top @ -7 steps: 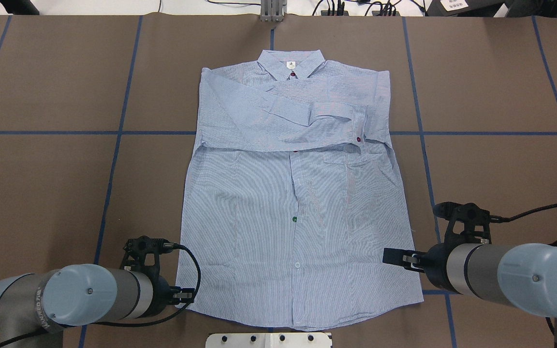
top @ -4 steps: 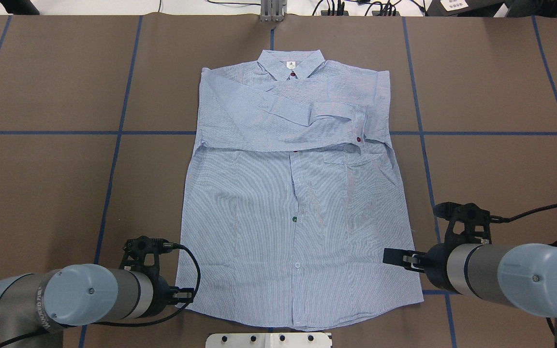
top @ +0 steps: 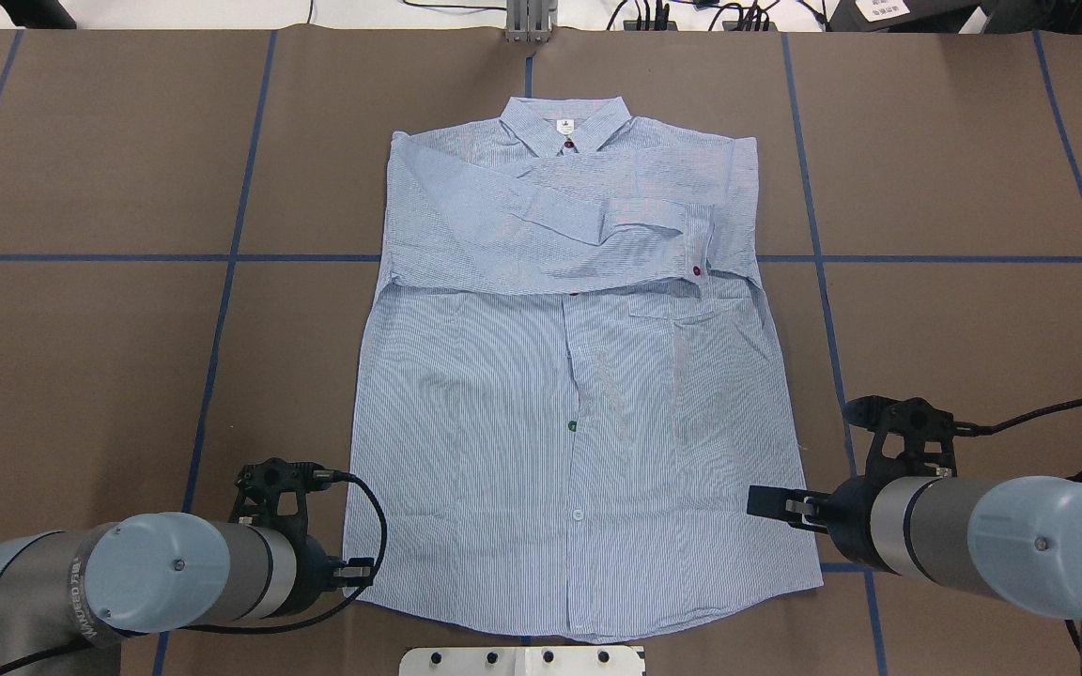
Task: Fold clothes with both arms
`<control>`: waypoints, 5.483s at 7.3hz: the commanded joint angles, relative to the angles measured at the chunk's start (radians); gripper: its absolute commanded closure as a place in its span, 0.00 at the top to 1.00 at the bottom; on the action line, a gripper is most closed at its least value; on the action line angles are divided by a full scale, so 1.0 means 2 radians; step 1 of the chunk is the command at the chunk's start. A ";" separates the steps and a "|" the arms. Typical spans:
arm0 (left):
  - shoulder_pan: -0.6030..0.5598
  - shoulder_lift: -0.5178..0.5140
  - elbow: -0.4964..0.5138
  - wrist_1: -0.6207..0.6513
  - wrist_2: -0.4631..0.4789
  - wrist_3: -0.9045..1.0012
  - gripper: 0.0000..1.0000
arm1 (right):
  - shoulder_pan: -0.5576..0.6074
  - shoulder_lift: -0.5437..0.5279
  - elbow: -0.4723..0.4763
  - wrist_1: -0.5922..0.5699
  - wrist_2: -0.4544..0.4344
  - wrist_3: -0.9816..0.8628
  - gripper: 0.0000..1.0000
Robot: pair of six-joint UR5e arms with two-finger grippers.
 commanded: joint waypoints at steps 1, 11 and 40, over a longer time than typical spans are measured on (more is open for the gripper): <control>0.000 -0.001 -0.003 0.002 0.000 -0.002 0.00 | -0.012 -0.023 -0.002 0.011 -0.002 0.001 1.00; 0.006 0.000 -0.030 0.003 0.005 -0.012 0.00 | -0.140 -0.101 -0.078 0.192 -0.172 0.099 0.52; -0.253 -0.178 0.034 0.162 -0.022 0.095 0.00 | 0.249 0.243 -0.112 -0.100 0.114 -0.081 0.00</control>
